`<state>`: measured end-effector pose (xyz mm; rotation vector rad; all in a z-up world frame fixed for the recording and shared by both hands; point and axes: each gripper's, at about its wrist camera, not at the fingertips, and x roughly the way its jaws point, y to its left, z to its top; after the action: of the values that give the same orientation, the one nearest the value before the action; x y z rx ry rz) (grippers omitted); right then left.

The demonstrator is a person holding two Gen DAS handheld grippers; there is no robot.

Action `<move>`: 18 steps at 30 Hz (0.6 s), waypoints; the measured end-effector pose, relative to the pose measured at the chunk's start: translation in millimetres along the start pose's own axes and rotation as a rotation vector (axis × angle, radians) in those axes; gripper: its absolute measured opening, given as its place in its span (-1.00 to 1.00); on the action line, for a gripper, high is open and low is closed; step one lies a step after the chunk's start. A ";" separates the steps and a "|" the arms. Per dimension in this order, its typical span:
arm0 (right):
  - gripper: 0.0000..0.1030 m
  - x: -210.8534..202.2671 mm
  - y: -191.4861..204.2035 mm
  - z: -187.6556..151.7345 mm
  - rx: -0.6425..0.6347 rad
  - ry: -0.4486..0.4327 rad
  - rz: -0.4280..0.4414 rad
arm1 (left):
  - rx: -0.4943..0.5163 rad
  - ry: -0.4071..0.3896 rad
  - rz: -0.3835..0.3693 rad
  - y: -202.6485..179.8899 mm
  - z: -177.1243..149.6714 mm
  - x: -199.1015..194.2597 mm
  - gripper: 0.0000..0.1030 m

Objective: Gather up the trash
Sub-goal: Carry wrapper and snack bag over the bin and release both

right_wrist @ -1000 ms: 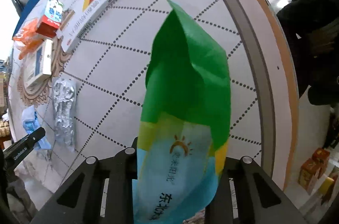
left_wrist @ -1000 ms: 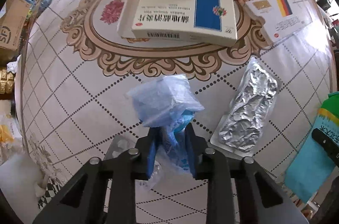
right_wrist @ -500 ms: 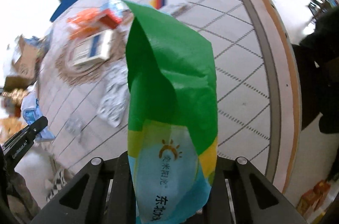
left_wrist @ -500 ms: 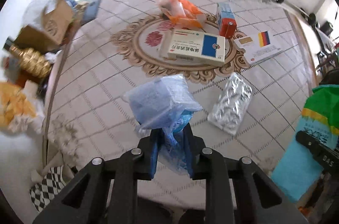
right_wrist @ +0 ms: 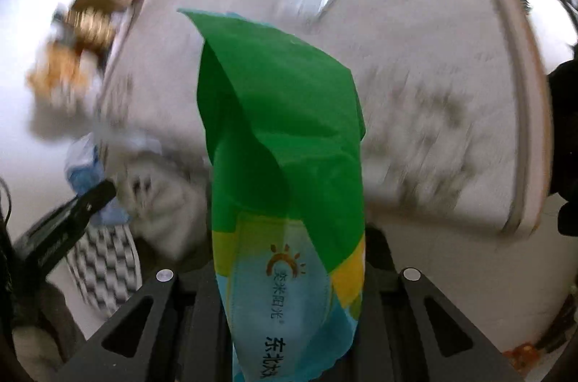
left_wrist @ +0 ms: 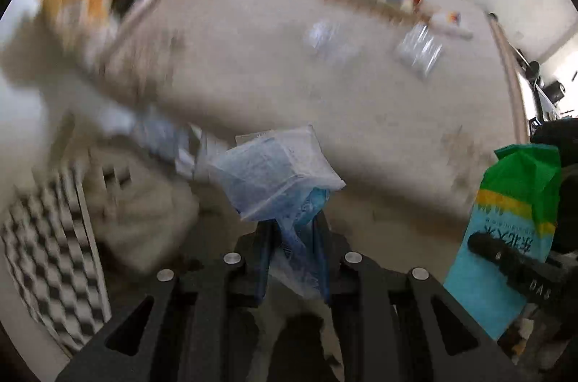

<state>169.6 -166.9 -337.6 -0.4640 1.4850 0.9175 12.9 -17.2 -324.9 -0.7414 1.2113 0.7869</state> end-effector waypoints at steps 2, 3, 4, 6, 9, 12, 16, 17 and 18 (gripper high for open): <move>-0.64 36.9 3.6 -29.1 -0.017 0.084 -0.009 | -0.026 0.072 -0.020 15.4 -23.2 29.7 -0.64; -0.64 52.8 4.1 -41.4 -0.025 0.115 -0.016 | -0.049 0.122 -0.043 25.8 -38.7 55.4 -0.63; -0.64 73.4 3.1 -51.5 -0.031 0.147 -0.028 | -0.066 0.148 -0.054 32.2 -46.8 69.2 -0.61; -0.64 114.7 -1.0 -63.4 -0.040 0.200 -0.052 | -0.118 0.230 -0.096 46.5 -65.9 119.7 -0.60; -0.64 184.2 -15.3 -69.1 -0.034 0.254 -0.078 | -0.178 0.301 -0.148 60.0 -79.7 189.1 -0.57; -0.64 260.7 -32.4 -61.9 -0.010 0.304 -0.076 | -0.232 0.354 -0.221 71.2 -88.5 256.4 -0.55; -0.64 355.9 -49.1 -49.7 -0.042 0.342 -0.098 | -0.305 0.405 -0.277 84.6 -98.6 345.5 -0.54; -0.64 374.4 -52.1 -46.4 -0.056 0.344 -0.102 | -0.312 0.419 -0.277 85.2 -99.4 363.5 -0.54; -0.64 393.7 -56.4 -42.0 -0.071 0.351 -0.092 | -0.318 0.430 -0.284 85.7 -101.8 382.5 -0.53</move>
<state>125.6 -141.0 -734.2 -0.7693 1.7342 0.8472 -47.6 -8.8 -725.2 -1.3655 1.3337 0.6038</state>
